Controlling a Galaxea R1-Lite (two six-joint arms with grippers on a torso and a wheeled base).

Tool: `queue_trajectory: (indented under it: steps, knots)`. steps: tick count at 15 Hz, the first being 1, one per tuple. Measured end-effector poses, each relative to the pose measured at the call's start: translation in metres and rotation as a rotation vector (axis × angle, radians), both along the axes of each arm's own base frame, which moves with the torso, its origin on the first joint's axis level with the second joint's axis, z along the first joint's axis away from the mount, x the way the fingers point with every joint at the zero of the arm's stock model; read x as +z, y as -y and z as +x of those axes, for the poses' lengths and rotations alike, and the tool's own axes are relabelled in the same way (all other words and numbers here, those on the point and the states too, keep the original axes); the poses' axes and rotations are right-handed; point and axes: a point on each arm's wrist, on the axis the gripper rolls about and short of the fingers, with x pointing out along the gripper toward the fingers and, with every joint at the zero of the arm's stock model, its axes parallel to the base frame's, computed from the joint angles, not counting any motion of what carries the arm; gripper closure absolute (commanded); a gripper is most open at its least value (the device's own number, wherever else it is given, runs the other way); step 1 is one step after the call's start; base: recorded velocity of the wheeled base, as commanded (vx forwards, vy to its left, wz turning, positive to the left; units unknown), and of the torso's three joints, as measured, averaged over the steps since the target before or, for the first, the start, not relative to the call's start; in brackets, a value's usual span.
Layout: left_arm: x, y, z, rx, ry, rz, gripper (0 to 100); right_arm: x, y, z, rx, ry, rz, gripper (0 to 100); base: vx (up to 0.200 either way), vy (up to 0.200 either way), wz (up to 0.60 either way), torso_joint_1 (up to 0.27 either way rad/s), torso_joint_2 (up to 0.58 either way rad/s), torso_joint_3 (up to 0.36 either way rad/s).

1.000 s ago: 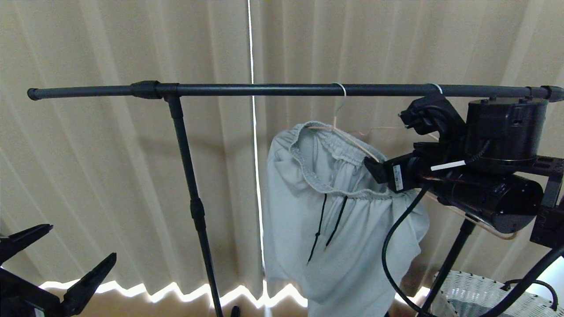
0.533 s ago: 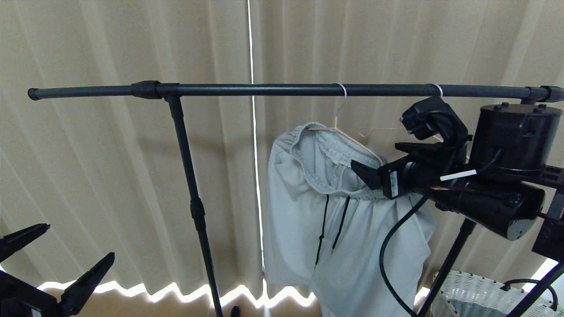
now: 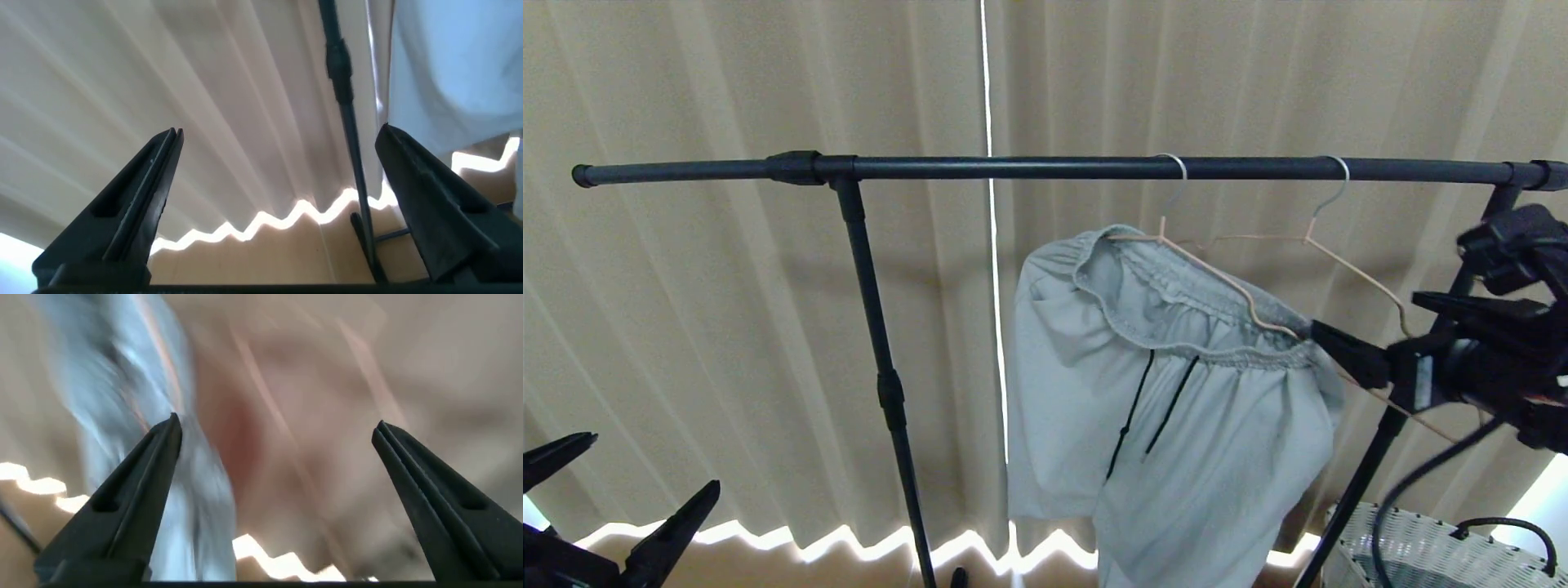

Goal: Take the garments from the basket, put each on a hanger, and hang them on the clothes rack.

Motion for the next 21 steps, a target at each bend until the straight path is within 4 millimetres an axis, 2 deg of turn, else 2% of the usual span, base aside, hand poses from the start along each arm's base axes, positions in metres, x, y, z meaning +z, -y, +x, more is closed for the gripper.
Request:
queue_trajectory:
  steps: [3, 7, 16, 21]
  knots:
    - [-0.005, 0.000, 0.000, 0.004, -0.024, -0.002, 0, -0.017, 0.025, -0.035, -0.070, -0.058, -0.023, 0, 0.000, 0.000, 0.00, 0.000, 0.00, 0.000]
    - [-0.006, 0.000, 0.001, 0.005, -0.033, -0.001, 0, -0.031, 0.033, -0.056, -0.076, -0.065, -0.055, 0, 0.000, 0.000, 0.00, 0.000, 0.00, 0.000]
    - [-0.009, 0.000, 0.004, 0.004, -0.060, 0.005, 0, -0.055, 0.036, -0.069, -0.035, -0.100, -0.047, 0, 0.000, 0.000, 0.00, 0.000, 0.00, 0.000]
    - [-0.009, 0.000, 0.005, 0.004, -0.063, 0.005, 0, -0.052, 0.034, -0.068, 0.060, -0.049, -0.001, 0, 0.000, 0.000, 0.00, 0.000, 0.00, 0.000]
